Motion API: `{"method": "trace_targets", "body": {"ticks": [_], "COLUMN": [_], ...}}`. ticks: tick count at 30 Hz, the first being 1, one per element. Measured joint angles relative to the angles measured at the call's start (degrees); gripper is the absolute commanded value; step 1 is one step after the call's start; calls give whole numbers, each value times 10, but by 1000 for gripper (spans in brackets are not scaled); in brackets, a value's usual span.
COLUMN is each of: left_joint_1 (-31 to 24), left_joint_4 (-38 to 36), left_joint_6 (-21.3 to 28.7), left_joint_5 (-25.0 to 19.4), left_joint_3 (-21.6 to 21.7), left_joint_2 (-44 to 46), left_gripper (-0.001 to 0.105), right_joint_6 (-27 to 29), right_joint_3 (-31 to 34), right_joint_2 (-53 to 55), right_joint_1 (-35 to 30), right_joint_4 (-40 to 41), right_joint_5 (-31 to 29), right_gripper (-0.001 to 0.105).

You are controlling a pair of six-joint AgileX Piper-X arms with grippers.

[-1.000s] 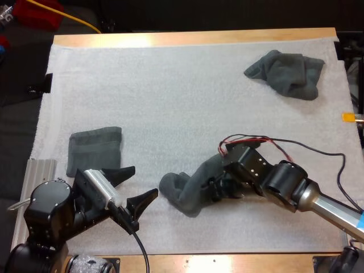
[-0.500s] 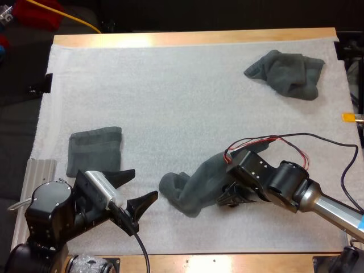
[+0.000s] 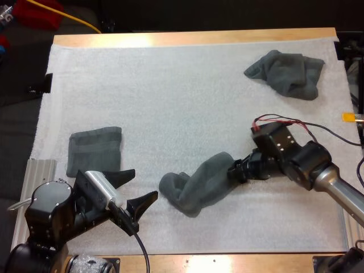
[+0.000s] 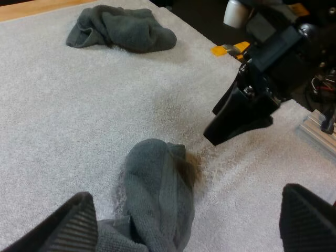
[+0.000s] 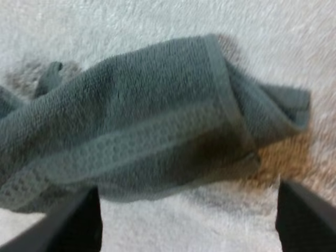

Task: Pick towel from pile, fold and stack

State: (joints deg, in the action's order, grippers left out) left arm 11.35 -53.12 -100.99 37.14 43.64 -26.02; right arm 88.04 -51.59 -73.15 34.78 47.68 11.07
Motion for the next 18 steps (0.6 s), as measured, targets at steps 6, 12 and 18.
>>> {"method": "trace_targets", "body": {"ticks": [6,12,18], "left_joint_1": [0,0,0], "left_joint_4": [0,0,0], "left_joint_6": [0,0,0], "left_joint_5": [0,0,0], "left_joint_3": [0,0,0], "left_joint_2": [0,0,0], "left_gripper": [69,69,69], "right_joint_6": [0,-2,-28], "right_joint_3": [58,99,102], "right_joint_2": [0,0,-53], "right_joint_1": [-52,-62,-62], "right_joint_4": [-49,-109,-154], "right_joint_5": [54,80,107], "right_gripper": [67,67,67]}}
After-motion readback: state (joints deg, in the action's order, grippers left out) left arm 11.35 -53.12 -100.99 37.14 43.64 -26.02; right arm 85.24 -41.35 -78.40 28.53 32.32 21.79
